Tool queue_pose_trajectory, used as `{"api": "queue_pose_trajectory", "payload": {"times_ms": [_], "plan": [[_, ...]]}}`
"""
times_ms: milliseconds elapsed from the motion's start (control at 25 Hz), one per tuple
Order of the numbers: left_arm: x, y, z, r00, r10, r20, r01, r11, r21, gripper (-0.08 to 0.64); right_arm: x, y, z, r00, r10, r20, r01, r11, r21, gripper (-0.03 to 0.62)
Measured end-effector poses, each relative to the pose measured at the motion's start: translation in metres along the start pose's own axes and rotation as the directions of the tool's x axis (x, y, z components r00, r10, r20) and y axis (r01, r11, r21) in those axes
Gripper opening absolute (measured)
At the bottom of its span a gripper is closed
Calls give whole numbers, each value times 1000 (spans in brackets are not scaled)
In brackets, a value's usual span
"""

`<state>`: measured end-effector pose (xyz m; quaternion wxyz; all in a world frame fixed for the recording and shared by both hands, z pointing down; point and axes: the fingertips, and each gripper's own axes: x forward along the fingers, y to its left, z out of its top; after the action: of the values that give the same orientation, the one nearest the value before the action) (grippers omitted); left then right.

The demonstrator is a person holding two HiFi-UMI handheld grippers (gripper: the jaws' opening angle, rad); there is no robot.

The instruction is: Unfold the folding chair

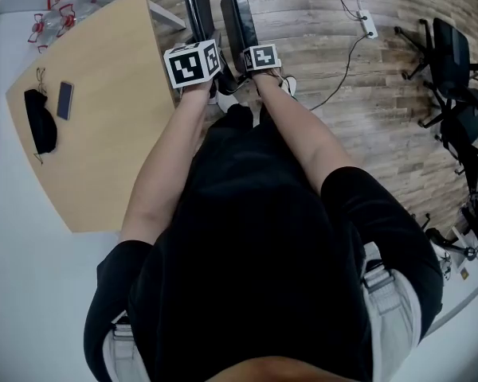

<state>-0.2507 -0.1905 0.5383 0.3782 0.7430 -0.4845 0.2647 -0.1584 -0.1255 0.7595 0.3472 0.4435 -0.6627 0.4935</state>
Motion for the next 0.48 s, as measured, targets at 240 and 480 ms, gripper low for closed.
{"api": "queue_pose_trajectory", "payload": {"times_ms": [240,480], "plan": [[1,16,-7,1000,-4,-16,4,1000,-16,109,-2,-37,-4,1000,3,3,-3,999,47,190],[9,11,-10,999,22,-41,-22,1000,-16,109,-10,-76,-6,997,73,-19,-72,995,73,192]]}}
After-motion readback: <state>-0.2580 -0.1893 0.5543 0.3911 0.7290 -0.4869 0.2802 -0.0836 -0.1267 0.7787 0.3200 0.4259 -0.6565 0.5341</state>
